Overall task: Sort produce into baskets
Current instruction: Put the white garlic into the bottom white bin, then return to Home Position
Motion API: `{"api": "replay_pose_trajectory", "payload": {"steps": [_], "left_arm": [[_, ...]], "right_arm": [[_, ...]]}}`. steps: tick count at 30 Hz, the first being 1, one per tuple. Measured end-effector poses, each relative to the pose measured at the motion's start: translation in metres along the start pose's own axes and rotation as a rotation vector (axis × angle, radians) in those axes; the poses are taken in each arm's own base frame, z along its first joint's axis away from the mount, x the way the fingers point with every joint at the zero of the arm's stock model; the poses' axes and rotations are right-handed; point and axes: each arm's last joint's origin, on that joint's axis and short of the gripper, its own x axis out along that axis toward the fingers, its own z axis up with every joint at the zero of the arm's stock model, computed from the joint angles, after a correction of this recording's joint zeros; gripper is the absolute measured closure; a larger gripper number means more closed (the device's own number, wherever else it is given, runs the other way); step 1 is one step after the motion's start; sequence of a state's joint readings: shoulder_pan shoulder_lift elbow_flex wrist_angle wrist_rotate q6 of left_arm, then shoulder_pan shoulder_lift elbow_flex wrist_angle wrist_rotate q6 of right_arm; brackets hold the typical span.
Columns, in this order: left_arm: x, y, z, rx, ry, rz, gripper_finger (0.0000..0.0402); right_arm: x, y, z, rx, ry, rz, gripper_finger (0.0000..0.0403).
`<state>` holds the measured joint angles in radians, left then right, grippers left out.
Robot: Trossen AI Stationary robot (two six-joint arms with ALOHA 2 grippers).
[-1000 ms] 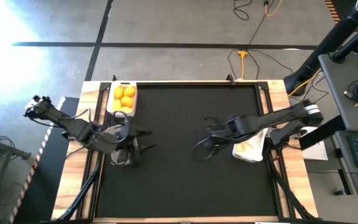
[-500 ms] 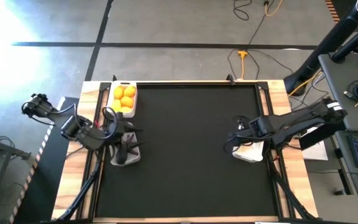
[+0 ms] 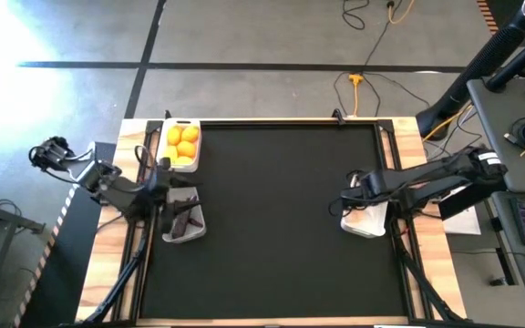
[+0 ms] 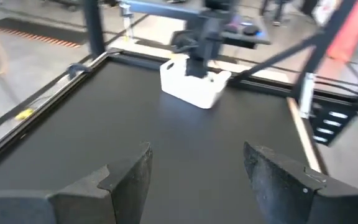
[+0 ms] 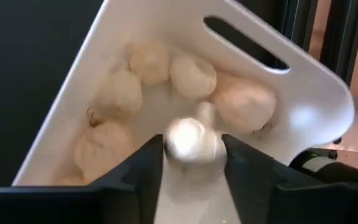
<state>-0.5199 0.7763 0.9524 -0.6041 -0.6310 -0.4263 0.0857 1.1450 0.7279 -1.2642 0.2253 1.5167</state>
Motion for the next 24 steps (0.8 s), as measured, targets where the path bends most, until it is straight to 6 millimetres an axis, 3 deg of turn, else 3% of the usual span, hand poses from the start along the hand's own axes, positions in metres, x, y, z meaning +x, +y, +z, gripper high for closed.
{"api": "replay_pose_trajectory", "payload": {"steps": [5,11,16,24], "left_arm": [[-0.015,0.011,-0.004,0.031,-0.007,-0.108,0.0167],[-0.02,0.026,-0.028,-0.01,-0.056,-0.131,0.0167],[-0.011,0.026,-0.051,-0.083,-0.161,-0.249,0.0167],[0.009,0.023,-0.08,-0.147,-0.332,-0.327,0.0167]], "right_arm": [[-0.005,0.0,0.011,-0.031,0.005,0.016,0.0203],[-0.019,0.004,0.019,-0.154,-0.007,0.083,0.0161],[-0.037,0.012,0.024,-0.377,-0.05,0.175,0.0153],[-0.08,0.021,0.036,-0.781,-0.186,0.311,0.0178]]}}
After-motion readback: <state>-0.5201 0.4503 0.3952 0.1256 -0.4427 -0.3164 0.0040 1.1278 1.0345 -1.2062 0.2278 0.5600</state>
